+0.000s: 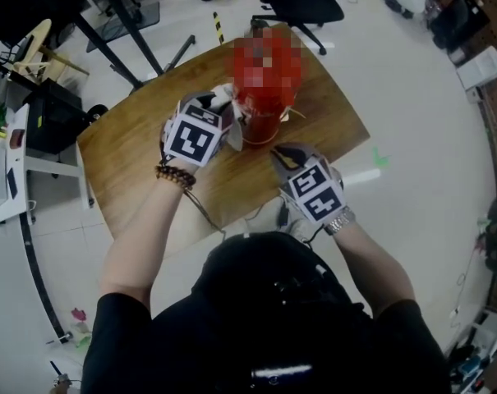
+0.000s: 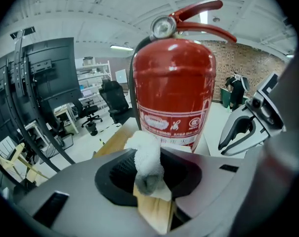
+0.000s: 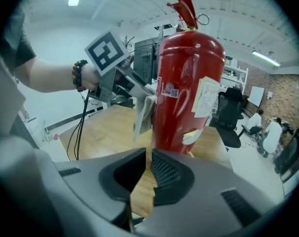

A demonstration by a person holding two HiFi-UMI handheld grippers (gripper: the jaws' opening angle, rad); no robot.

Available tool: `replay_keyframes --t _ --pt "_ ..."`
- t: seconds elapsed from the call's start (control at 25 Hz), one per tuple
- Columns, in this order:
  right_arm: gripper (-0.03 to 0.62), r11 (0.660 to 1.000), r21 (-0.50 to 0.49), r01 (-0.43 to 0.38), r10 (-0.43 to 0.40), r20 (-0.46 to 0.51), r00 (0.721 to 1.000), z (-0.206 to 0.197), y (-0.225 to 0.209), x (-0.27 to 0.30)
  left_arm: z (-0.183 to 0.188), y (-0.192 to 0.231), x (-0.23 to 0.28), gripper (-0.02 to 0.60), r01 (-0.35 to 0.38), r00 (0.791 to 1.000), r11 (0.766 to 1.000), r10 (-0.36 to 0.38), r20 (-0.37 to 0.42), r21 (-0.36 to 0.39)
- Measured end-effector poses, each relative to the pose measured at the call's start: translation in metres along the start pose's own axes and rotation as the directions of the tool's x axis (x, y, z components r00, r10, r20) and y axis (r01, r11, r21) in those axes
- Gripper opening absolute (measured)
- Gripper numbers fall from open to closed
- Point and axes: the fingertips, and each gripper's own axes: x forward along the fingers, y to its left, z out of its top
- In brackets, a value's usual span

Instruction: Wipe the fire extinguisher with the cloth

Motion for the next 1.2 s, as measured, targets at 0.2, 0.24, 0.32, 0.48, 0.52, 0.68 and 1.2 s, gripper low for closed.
replay_keyframes --t 0.2,0.24,0.32,0.48,0.52,0.68,1.2 --pt "0.052 1.0 0.013 0.02 -0.019 -0.021 1.0 0.004 -0.001 0.007 -0.033 0.002 0.029 0.109 0.034 0.998 0.999 -0.034 -0.046 -0.007" --pt "0.052 1.0 0.015 0.022 -0.022 -0.024 0.999 0.003 -0.001 0.009 -0.041 0.001 0.035 0.109 0.042 0.998 0.999 -0.043 -0.056 -0.01" --pt "0.052 0.999 0.02 0.026 -0.026 -0.03 0.999 0.003 -0.001 0.013 -0.054 -0.002 0.047 0.109 0.063 0.995 0.998 -0.064 -0.072 -0.023" --pt "0.052 0.999 0.031 0.032 -0.031 -0.047 0.998 0.002 0.002 0.019 -0.074 -0.005 0.066 0.109 0.08 0.991 0.997 -0.082 -0.106 -0.024" --pt "0.052 0.999 0.032 0.034 -0.032 -0.05 0.998 0.002 0.002 0.02 -0.079 -0.006 0.07 0.11 0.084 0.99 0.996 -0.086 -0.114 -0.022" --pt "0.052 0.998 0.037 0.043 -0.041 -0.058 0.997 0.003 0.003 0.024 -0.094 -0.009 0.083 0.11 0.105 0.983 0.994 -0.107 -0.147 -0.019" --pt "0.052 0.997 0.048 0.067 -0.063 -0.086 0.994 -0.003 0.003 0.028 -0.131 -0.017 0.111 0.11 0.133 0.967 0.991 -0.13 -0.218 0.0"
